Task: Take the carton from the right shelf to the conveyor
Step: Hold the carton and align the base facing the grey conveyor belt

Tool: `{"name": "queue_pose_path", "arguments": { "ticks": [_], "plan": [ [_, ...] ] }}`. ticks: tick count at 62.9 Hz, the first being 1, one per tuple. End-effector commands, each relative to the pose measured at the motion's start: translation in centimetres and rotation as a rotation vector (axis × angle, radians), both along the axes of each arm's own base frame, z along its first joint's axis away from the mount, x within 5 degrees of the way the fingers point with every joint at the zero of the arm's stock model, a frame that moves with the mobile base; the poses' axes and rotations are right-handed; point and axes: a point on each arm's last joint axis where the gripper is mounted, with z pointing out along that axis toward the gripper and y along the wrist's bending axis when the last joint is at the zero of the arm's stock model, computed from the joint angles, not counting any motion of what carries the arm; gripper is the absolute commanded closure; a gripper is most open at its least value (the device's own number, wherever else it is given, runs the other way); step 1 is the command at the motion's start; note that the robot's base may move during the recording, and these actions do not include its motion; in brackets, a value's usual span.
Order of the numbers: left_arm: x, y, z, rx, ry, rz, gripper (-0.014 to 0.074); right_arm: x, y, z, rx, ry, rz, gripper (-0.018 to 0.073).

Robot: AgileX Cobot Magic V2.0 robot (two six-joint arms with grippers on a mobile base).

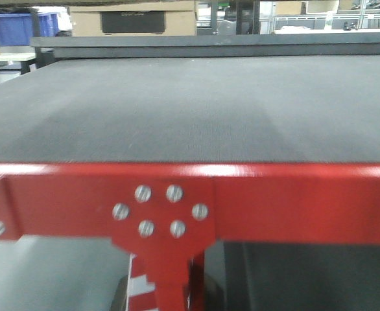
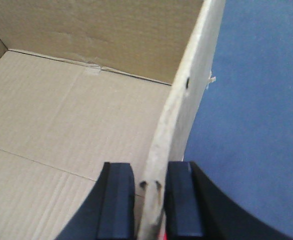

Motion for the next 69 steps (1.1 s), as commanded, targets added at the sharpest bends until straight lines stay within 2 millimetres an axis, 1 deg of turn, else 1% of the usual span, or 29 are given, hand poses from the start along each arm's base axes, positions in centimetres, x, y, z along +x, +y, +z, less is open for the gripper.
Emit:
{"name": "queue_pose_path", "arguments": {
  "ticks": [1,69],
  "plan": [
    [-0.09,0.48,0.60,0.039,-0.053,0.018,0.0612,-0.44,-0.05,0.70,0.021,-0.046,0.022,0.0627],
    [-0.09,0.48,0.60,0.039,-0.053,0.018,0.0612,-0.44,-0.05,0.70,0.021,-0.046,0.022,0.0627]
  ]
}}
